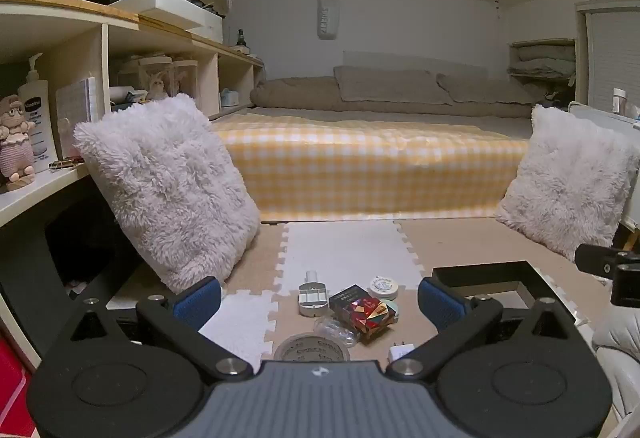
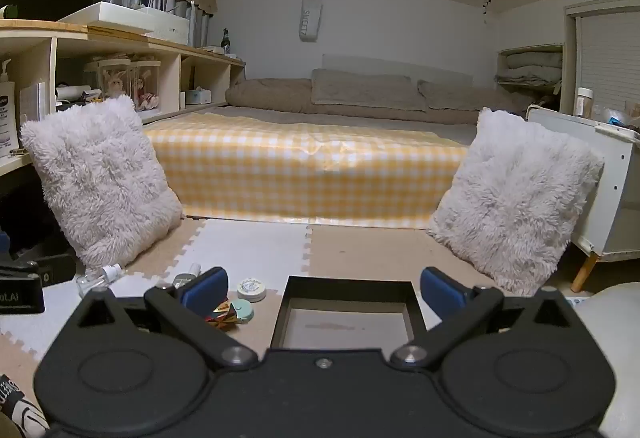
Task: Organize rigid objects
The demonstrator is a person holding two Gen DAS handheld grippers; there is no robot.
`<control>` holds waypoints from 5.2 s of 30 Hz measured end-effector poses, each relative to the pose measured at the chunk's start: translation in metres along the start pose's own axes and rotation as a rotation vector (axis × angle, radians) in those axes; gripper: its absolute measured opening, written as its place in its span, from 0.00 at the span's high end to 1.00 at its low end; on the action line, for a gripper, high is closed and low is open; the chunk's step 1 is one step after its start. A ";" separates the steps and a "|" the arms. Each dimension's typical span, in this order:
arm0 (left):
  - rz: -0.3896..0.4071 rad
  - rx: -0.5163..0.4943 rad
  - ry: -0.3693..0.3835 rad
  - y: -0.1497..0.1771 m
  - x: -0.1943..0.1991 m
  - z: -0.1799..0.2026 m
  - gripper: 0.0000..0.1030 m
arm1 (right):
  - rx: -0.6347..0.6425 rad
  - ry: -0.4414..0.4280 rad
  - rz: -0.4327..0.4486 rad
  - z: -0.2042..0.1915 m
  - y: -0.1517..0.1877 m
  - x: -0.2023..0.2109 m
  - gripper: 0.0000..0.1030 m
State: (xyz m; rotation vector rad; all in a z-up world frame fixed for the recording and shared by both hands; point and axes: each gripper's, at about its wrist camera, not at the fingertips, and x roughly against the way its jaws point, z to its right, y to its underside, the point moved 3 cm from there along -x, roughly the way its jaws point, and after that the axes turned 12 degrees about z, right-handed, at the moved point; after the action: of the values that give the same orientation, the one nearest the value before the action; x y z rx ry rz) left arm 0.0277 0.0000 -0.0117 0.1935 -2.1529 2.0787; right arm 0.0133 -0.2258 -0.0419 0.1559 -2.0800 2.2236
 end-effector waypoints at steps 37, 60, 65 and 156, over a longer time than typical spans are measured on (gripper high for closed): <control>-0.007 0.000 -0.002 0.000 0.000 0.000 0.00 | 0.009 0.000 -0.014 -0.009 0.012 -0.009 0.00; -0.011 0.002 -0.001 0.000 0.000 0.000 0.00 | 0.019 -0.001 -0.035 -0.012 0.012 -0.012 0.00; -0.011 0.003 -0.001 0.000 0.000 0.000 0.00 | 0.021 -0.001 -0.040 -0.011 0.016 -0.011 0.00; -0.201 0.000 0.031 -0.037 -0.148 0.009 0.00 | -0.032 0.155 -0.167 0.083 -0.006 -0.195 0.00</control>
State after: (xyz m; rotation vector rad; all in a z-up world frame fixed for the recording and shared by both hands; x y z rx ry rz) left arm 0.1802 -0.0110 -0.0042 0.3596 -2.0233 1.9565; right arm 0.2083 -0.3082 -0.0574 0.1446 -1.9450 2.0366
